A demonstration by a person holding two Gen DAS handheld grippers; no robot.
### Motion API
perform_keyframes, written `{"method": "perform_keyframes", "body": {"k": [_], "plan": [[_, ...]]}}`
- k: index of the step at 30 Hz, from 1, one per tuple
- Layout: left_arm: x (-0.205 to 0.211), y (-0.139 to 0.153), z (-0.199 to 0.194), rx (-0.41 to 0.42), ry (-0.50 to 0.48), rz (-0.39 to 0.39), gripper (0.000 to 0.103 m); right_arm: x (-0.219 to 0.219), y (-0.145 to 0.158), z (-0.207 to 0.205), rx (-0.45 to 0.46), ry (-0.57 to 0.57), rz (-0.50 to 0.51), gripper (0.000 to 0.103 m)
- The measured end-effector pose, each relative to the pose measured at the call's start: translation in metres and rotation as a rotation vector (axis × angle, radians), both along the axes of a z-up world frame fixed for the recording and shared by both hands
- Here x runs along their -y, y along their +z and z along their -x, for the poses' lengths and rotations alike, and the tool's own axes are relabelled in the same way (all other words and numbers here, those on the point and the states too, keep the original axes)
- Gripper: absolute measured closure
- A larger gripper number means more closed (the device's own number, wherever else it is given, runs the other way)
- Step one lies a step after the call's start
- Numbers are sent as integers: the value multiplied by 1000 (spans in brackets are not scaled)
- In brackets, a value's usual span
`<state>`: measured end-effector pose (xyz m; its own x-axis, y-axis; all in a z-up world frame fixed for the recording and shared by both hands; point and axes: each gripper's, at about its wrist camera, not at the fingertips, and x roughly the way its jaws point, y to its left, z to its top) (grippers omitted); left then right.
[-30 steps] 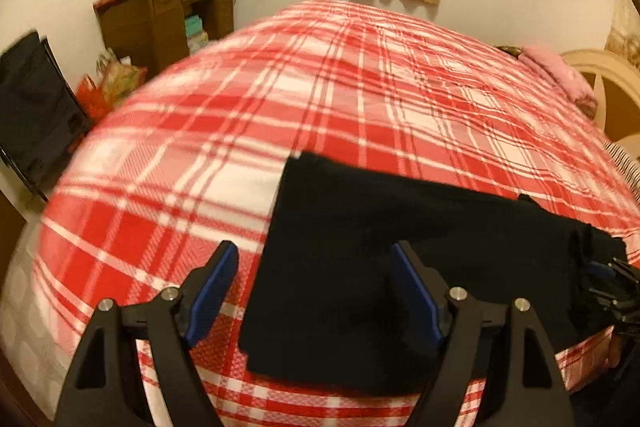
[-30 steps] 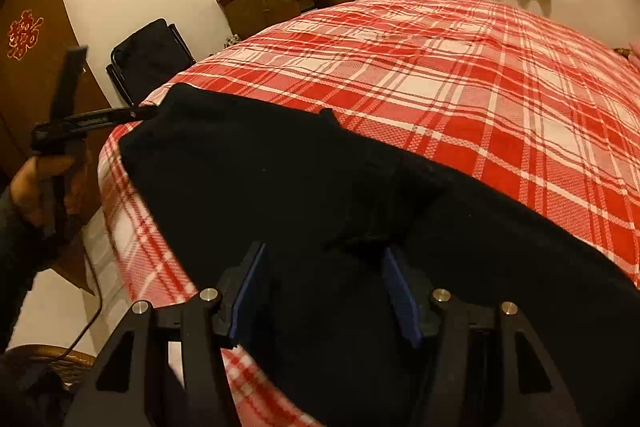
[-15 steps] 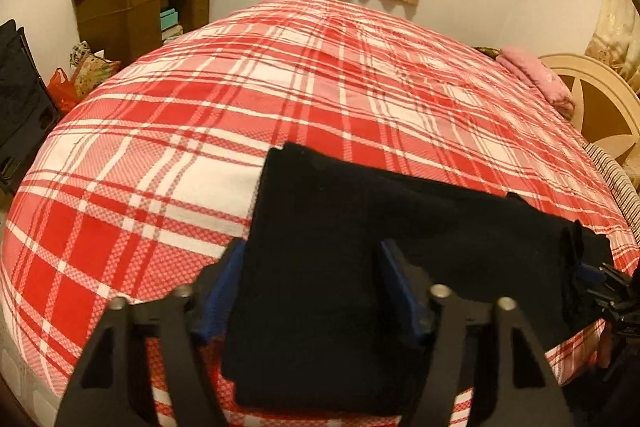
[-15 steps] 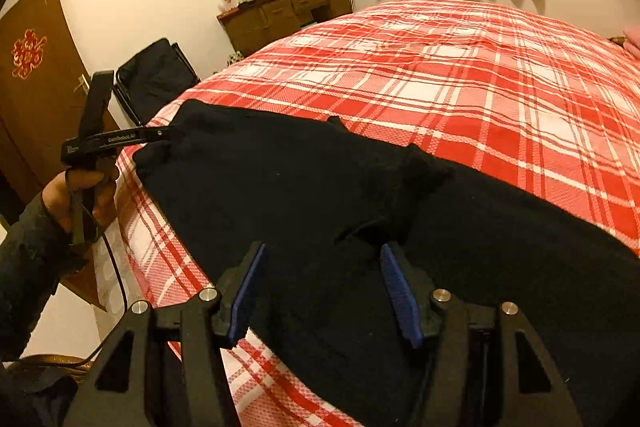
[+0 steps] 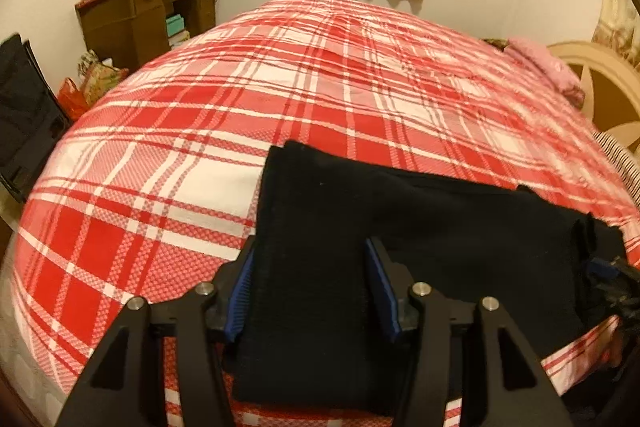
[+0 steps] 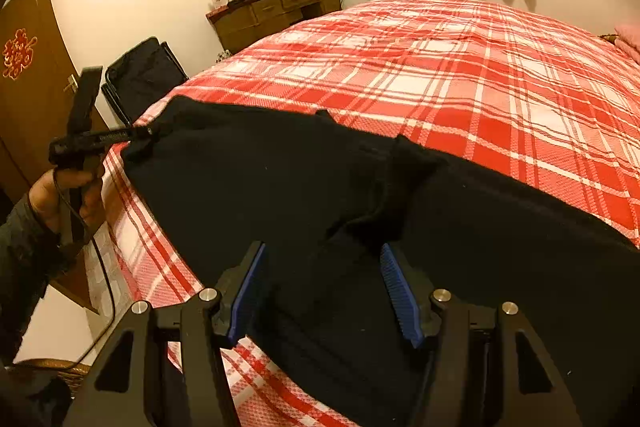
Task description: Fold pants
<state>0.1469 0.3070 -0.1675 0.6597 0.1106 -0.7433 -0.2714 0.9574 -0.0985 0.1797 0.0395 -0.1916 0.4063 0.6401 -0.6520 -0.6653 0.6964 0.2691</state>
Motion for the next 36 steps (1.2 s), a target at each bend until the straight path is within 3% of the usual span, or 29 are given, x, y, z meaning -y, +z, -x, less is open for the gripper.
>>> {"method": "perform_keyframes", "body": {"k": [5,9,12,15,17,22,25,27,28,29,31,33,34,36], "plan": [[1,0,0,-11,8,-18,50,-1,13,-14,31,-39,5,43],[3,0,0,-18,9,-35,50,-8,0,-38,-49,-56,48,43],[4,2,1,-19,10,-34,52,-7,3,-35,-35,-58,40,42],[6,5,3,-18,-1,-41,59,0,10,-25,-24,-55,8,42],[7,9,7,-14,-10,-42,72,6,13,-18,-2,-52,-3,42],[10,19,10,-1,-45,-13,78,19,20,-7,27,-69,-22,42],[3,13,6,-9,-29,11,78,22,19,-5,14,-83,-35,42],[-7,6,5,2,3,61,71,23,18,-3,10,-86,-43,42],[-9,5,5,5,14,70,58,24,18,0,10,-84,-44,42],[-13,2,5,10,31,78,51,23,17,1,11,-80,-43,42],[-16,0,6,31,33,107,50,23,16,3,13,-77,-38,42],[-10,0,4,22,6,72,50,25,15,4,9,-82,-41,42],[-7,0,4,16,-5,55,53,26,15,4,8,-86,-44,42],[-4,1,2,10,-46,58,71,30,15,3,2,-96,-58,42]]}}
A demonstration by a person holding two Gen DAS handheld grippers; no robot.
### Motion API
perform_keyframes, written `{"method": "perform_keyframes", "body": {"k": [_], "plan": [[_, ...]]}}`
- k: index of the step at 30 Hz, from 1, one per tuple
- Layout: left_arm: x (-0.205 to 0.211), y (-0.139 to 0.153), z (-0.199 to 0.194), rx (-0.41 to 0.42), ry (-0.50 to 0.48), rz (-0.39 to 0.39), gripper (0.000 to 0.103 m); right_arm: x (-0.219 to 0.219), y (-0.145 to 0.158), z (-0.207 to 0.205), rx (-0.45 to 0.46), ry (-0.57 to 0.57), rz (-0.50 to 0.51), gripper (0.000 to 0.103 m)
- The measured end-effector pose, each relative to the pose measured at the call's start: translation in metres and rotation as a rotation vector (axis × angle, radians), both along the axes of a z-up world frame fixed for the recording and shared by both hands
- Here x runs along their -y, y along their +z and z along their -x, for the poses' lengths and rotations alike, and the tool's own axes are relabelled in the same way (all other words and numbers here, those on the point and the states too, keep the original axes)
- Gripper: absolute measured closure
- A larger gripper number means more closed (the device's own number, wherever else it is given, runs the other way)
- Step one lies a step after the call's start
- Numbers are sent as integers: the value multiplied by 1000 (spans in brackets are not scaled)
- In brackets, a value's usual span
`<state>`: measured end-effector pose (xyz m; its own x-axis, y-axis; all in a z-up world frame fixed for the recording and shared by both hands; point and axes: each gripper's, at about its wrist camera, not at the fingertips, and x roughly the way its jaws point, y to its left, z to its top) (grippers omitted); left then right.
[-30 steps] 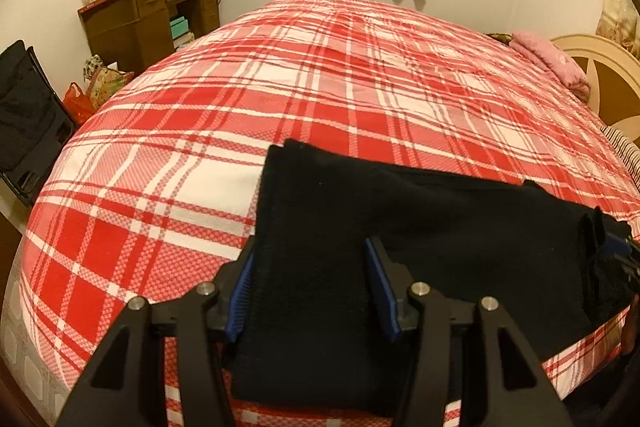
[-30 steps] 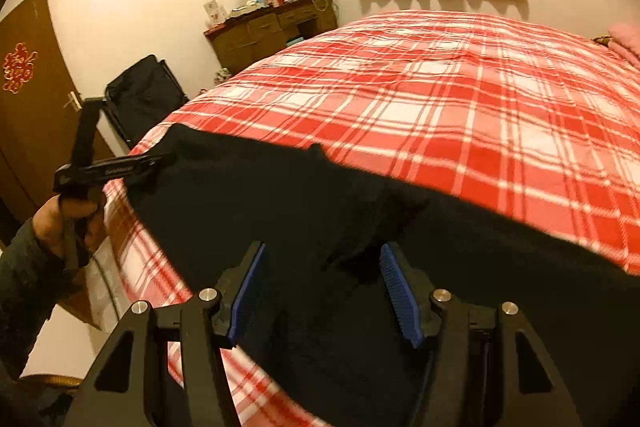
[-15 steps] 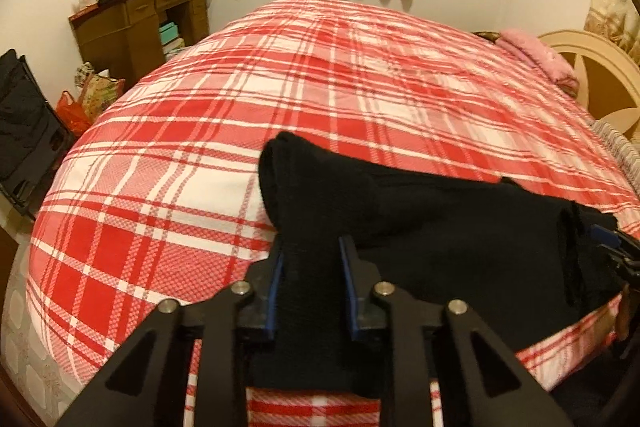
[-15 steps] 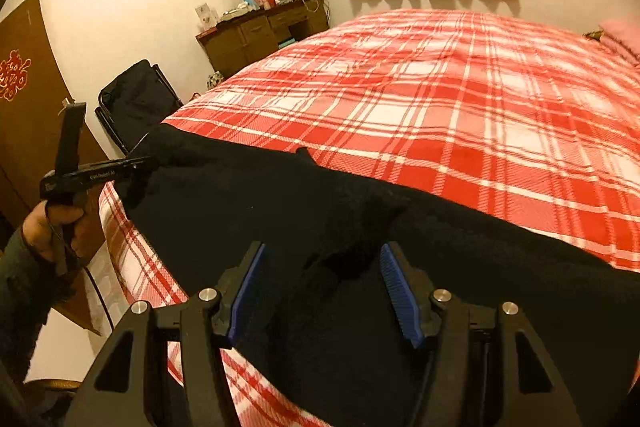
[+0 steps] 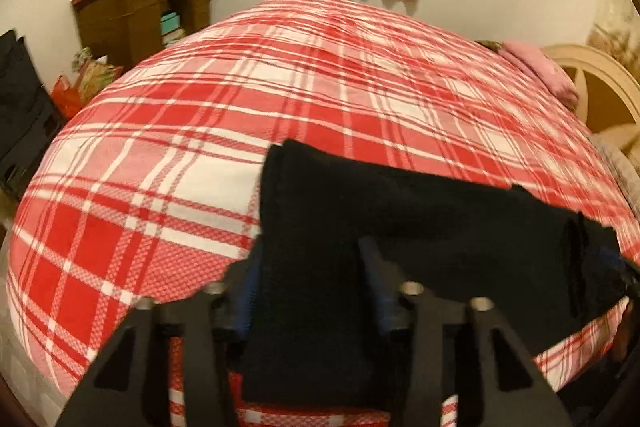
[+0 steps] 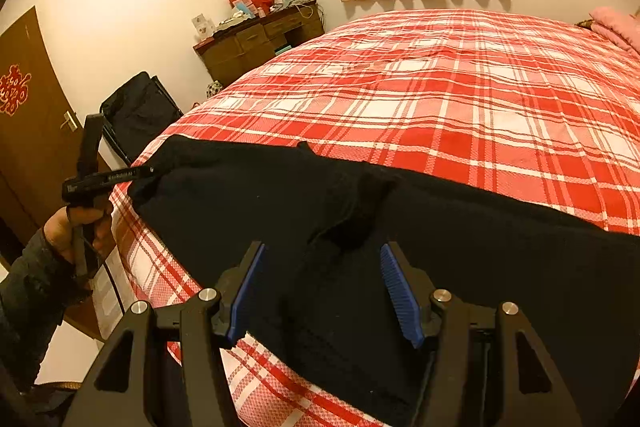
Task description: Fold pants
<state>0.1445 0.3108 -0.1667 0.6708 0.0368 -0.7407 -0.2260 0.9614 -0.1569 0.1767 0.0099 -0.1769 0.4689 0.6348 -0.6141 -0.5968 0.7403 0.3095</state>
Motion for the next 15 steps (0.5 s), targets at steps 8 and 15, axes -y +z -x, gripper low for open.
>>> {"method": "perform_keyframes", "body": {"k": [8,15], "plan": [[-1,30,16,105,-19,192,82,10,10,9,23,-7,-27,42],[32,80,25,238,-119,294,82,34,15,17,31,-48,-30,42]]}}
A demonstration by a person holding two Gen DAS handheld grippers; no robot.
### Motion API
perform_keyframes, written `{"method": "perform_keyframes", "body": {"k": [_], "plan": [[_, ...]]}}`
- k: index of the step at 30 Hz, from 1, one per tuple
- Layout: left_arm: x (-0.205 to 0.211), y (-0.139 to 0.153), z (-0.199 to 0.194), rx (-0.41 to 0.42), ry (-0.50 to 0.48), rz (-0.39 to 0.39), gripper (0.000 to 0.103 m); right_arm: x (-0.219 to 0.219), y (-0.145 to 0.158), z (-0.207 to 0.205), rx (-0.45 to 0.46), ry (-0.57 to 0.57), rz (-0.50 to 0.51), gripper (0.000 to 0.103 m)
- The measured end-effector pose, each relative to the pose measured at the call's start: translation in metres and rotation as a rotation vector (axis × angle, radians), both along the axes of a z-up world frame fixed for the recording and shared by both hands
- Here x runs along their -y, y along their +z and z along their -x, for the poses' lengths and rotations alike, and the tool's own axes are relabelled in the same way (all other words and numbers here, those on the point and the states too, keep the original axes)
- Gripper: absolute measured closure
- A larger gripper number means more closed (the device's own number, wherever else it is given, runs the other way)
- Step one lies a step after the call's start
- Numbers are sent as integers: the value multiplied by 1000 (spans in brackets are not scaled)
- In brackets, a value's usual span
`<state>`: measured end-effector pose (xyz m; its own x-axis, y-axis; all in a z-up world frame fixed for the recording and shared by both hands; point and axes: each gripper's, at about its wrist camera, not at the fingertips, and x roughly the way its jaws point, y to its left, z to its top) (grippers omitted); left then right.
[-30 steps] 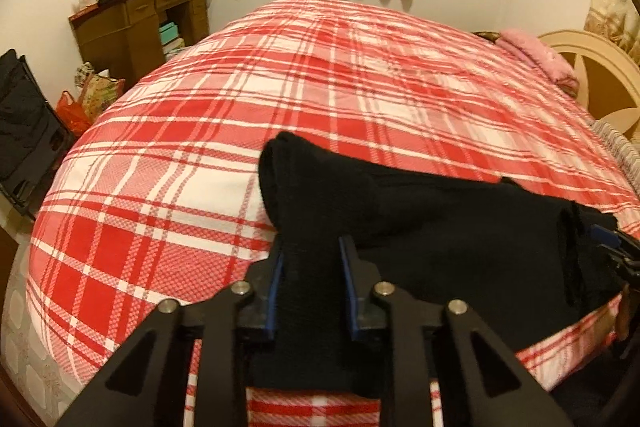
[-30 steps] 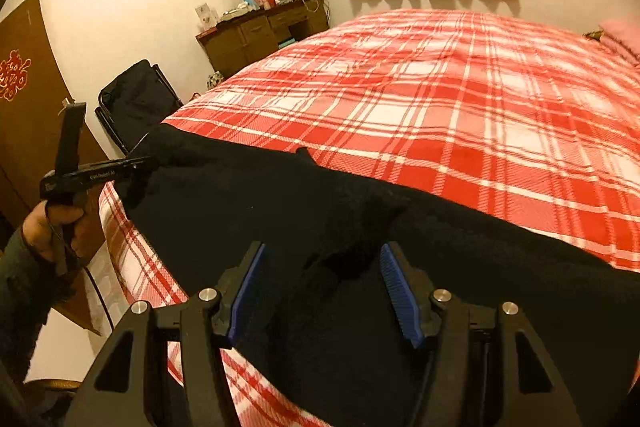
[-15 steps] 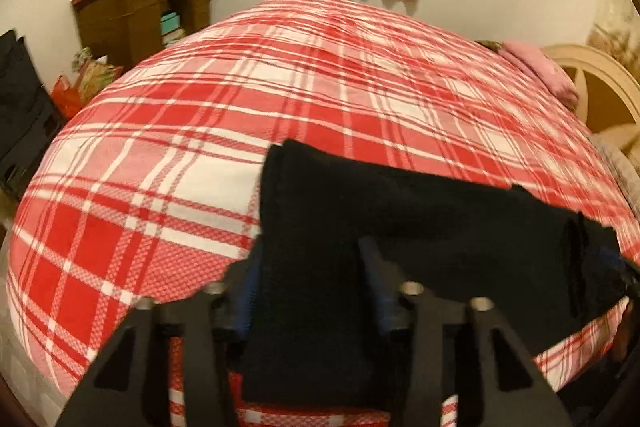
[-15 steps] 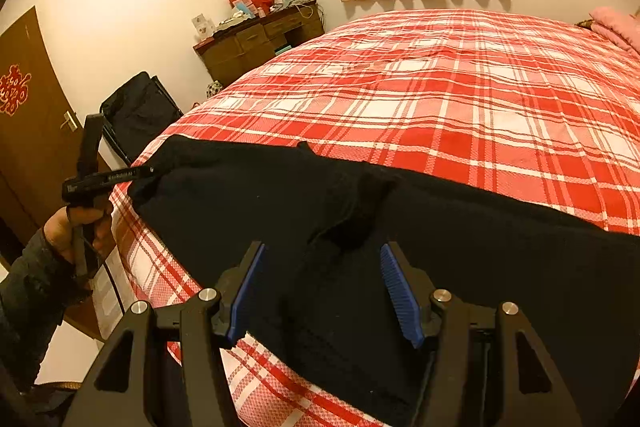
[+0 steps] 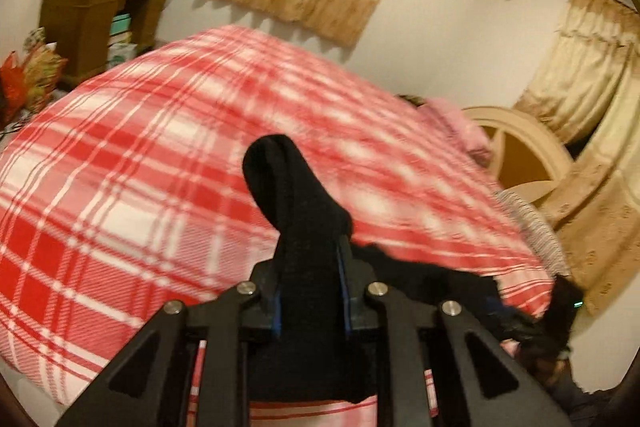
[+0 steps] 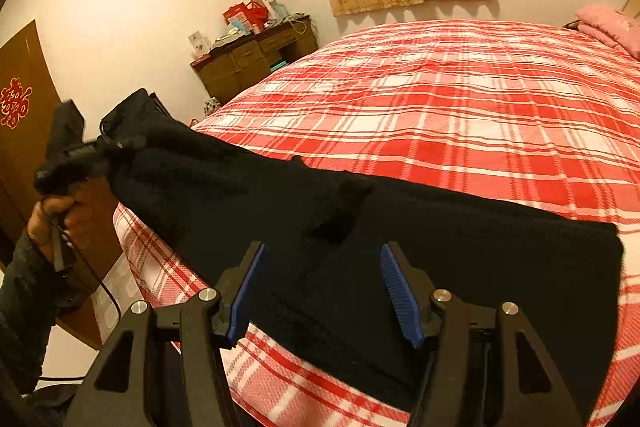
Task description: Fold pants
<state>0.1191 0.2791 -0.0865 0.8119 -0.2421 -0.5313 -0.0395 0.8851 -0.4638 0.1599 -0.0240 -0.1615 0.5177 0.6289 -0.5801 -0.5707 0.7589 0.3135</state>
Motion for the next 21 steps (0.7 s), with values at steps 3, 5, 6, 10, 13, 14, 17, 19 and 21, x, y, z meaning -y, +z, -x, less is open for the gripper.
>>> {"method": "perform_keyframes", "body": {"k": [3,5,6,10,13,14,17,19,21], "plan": [[21,16,-5,39,-51,32,82,13,2,2,1,-27,-9,42],[39,25,-9,58,-89,33,82,25,4,3,4,-52,-19,42],[45,27,-13,63,-103,38,82,31,6,3,8,-65,-24,42],[80,41,-24,97,-187,51,82,55,12,6,20,-118,-49,42],[111,51,-35,111,-261,51,82,74,17,7,25,-164,-66,42],[120,53,-38,112,-279,45,82,81,18,6,23,-181,-73,42],[148,56,-50,95,-332,35,82,100,18,5,14,-230,-91,42],[165,55,-56,81,-366,40,82,111,16,5,4,-255,-102,42],[188,53,-64,67,-406,37,82,123,14,3,-2,-287,-111,42]]}}
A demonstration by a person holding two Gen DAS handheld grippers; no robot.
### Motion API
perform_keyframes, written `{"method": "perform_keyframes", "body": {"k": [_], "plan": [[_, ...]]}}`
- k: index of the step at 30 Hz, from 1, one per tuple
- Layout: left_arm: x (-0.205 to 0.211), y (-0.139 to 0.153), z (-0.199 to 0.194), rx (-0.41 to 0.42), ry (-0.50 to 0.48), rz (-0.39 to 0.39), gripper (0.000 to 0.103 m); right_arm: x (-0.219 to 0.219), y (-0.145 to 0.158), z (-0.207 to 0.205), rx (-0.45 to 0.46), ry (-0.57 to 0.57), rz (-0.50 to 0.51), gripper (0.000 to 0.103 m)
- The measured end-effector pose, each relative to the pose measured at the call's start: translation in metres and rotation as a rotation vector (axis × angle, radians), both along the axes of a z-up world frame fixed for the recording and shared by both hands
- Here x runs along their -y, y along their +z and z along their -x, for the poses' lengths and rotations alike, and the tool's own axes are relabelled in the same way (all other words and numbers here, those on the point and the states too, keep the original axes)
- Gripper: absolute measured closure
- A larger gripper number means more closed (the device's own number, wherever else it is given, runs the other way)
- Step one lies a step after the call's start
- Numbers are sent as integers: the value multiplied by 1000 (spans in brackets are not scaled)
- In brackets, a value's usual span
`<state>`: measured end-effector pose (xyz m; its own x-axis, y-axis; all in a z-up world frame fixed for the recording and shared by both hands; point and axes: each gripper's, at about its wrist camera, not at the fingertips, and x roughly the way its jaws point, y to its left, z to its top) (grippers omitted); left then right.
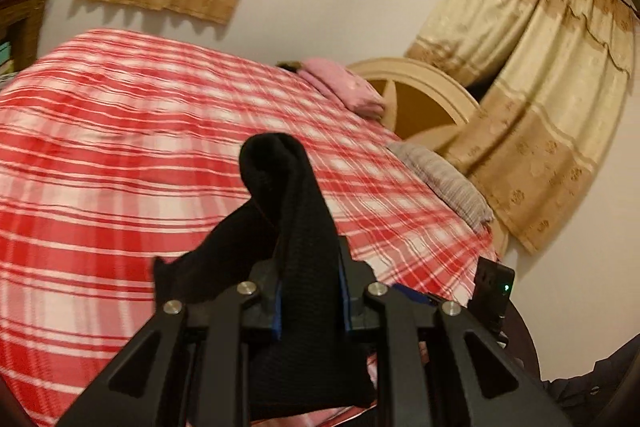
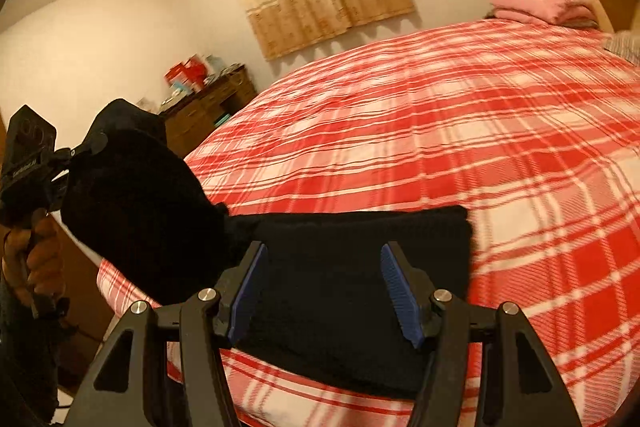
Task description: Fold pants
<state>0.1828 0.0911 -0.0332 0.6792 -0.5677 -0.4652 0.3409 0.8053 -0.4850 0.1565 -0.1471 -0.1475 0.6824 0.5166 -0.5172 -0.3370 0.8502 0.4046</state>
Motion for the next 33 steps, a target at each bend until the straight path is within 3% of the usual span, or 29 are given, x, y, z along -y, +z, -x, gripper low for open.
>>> {"method": "perform_keyframes", "body": {"k": [7,13,15,18,21,23,25,28,30,33], "plan": [[64,-8,-16,-24,-99,-61,82,34,-5,-6,-27,-107,-51,42],[108,-36,-37,-78,-123,-138,82,49,-8,-11,-44,-162,-64,41],[122,-54,-41,-103,-121,-188,79,51,-10,-11,-48,-168,-68,41],[138,-71,-39,-138,-163,-202,73,54,-14,-13,-54,-183,-62,41],[153,-69,-25,-107,-203,-209,70,61,-17,-13,-54,-209,-69,41],[155,-58,-13,-55,-195,-239,49,65,-17,-12,-52,-226,-77,41],[147,-52,-9,-27,-173,-251,36,69,-15,-11,-46,-243,-85,41],[125,-52,-7,-19,-111,-275,35,66,-7,-3,-7,-237,-99,41],[108,-59,-8,-25,-42,-309,35,53,1,1,33,-173,-94,41],[80,-78,-9,-69,46,-325,31,23,1,-2,-4,-68,-20,41]]}}
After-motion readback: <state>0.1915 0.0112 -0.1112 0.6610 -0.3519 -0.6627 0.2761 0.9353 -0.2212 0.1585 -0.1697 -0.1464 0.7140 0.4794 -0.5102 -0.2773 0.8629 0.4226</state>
